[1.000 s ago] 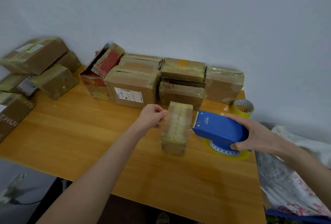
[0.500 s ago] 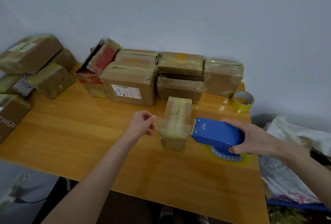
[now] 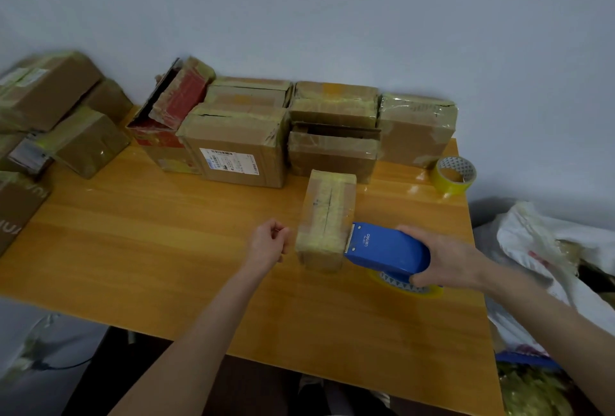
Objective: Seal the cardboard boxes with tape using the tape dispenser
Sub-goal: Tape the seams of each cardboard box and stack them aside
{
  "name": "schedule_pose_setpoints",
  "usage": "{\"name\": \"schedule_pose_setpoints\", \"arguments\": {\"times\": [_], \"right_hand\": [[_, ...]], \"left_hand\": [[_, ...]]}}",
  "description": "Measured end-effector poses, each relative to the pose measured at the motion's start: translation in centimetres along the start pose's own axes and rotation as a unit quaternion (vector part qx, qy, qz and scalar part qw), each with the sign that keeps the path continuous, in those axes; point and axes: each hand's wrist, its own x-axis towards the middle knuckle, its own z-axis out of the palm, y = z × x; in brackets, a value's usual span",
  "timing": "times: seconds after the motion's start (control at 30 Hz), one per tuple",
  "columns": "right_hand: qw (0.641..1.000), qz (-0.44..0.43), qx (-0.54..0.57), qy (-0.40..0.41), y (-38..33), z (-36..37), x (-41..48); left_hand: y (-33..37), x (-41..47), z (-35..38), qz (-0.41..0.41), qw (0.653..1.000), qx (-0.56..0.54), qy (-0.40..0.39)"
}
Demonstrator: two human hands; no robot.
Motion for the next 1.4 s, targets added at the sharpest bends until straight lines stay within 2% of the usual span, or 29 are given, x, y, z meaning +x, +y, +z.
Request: {"name": "schedule_pose_setpoints", "arguments": {"times": [0.2,0.3,0.37,0.43,0.47,0.5,0.57,0.63,0.73,0.97,1.07,1.17,1.3,1.4], "right_hand": [[1.000,0.016,0.014,-0.009,0.0,0.7,1.1],[1.000,0.012,0.015,-0.006,0.1,0.8,1.3],[1.000,0.003,0.012,0.000,0.2,1.0,1.3],[1.000,-0.008,0.015,0.006,0.4,1.1,1.4],[1.000,-0.015,0.023,0.007,0.5,1.2,1.4],[0.999,-0.023,0.033,0.009,0.6,1.2,1.3],[0.998,-0.038,0.047,0.024,0.8,1.3,1.2],[0.998,-0.044,0.036,0.039,0.9,1.2,1.2],[0.997,-0.054,0.038,0.050,1.2,1.1,1.1],[0.992,-0.065,0.098,0.039,3.0,0.5,0.0],[0.994,-0.042,0.096,0.031,5.2,0.2,-1.0],[0.999,-0.009,0.031,0.011,5.9,0.3,-1.4],[0.996,-0.006,-0.088,0.017,4.2,1.1,0.2],[0.993,0.007,-0.117,0.006,3.2,1.2,1.0]], "left_hand": [[-0.1,0.5,1.4,-0.010,0.998,0.045,-0.049],[-1.5,0.2,1.1,-0.011,0.987,0.132,-0.090],[-2.5,-0.3,0.7,0.012,0.988,0.147,-0.050],[-2.3,-1.0,0.6,0.126,0.979,0.152,0.057],[-1.6,-1.7,0.7,0.207,0.961,0.161,0.090],[-0.6,-2.5,1.0,0.281,0.937,0.185,0.091],[1.3,-4.2,2.1,0.357,0.891,0.279,0.000],[1.3,-4.6,3.2,0.334,0.850,0.397,-0.086],[0.5,-4.1,3.3,0.320,0.816,0.473,-0.090],[0.6,-4.0,3.1,0.322,0.810,0.481,-0.093],[0.4,-4.0,3.0,0.331,0.808,0.479,-0.089],[0.1,-3.8,3.1,0.341,0.811,0.469,-0.082],[0.1,-3.9,3.3,0.335,0.823,0.450,-0.086],[0.4,-3.9,3.5,0.332,0.824,0.451,-0.087]]}}
